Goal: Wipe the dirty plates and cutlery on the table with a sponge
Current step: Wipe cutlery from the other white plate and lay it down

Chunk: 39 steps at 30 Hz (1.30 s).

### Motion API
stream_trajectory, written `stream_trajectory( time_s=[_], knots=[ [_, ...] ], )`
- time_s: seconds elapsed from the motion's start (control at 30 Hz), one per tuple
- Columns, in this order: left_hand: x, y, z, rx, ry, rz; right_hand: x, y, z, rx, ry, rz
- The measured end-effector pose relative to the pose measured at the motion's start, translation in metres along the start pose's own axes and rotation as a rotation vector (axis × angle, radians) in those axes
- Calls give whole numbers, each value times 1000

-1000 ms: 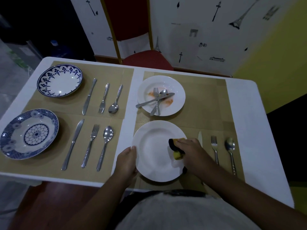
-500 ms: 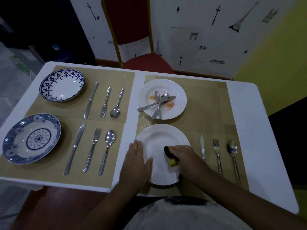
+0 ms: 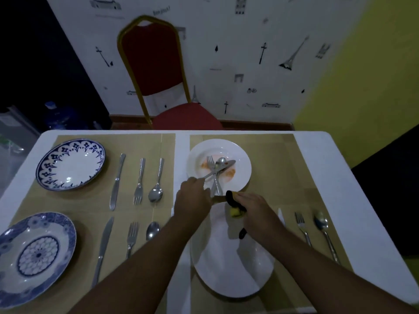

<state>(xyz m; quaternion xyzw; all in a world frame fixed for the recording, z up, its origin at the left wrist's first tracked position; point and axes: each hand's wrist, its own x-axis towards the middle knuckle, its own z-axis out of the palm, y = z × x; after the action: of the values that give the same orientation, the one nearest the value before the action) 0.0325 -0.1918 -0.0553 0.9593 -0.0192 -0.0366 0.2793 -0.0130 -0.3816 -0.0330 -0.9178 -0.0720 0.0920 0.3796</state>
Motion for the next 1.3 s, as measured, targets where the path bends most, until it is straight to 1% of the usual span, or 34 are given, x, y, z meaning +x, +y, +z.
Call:
stream_trajectory(
  time_s=[0.07,0.13,0.2,0.33,0.43,0.5,0.57,0.7,0.73,0.8,0.83,0.93,1.03,1.1,1.17,1.23,1.3],
  knots=[
    [23,-3,-2,58,19,-14,4,-2,-2,3,51,0],
    [39,-5,0,138,11,-26,6,2,-1,33,62,11],
    [49,-6,6,187,-22,-36,7,5,-3,86,51,36],
    [62,2,16,248,-83,-30,9,18,-9,79,49,-11],
    [67,11,20,249,-93,-134,12,29,-21,125,27,-30],
    [68,17,19,229,-87,-223,15,29,-31,252,15,14],
    [67,23,15,145,-93,-287,22,33,-39,349,12,38],
    [52,48,5,-116,-147,-389,43,40,-49,312,-13,-51],
    [47,55,3,-171,-145,-410,50,43,-50,246,-15,-110],
    [36,71,0,-289,-141,-452,59,47,-50,-4,-11,-289],
    [31,81,-2,-362,-144,-479,63,48,-52,-74,-17,-371],
    [17,104,-9,-543,-123,-551,69,46,-56,-187,-67,-502],
    [8,109,-13,-575,-69,-581,77,55,-57,-297,-70,-592],
    [5,108,-15,-601,-66,-597,87,61,-56,-324,-104,-599],
    [5,101,-17,-653,-72,-622,100,65,-56,-338,-76,-584],
    [6,90,-18,-735,-93,-665,114,62,-60,-330,-38,-526],
    [7,81,-19,-800,-120,-727,125,63,-66,-265,-16,-433]
  ],
)
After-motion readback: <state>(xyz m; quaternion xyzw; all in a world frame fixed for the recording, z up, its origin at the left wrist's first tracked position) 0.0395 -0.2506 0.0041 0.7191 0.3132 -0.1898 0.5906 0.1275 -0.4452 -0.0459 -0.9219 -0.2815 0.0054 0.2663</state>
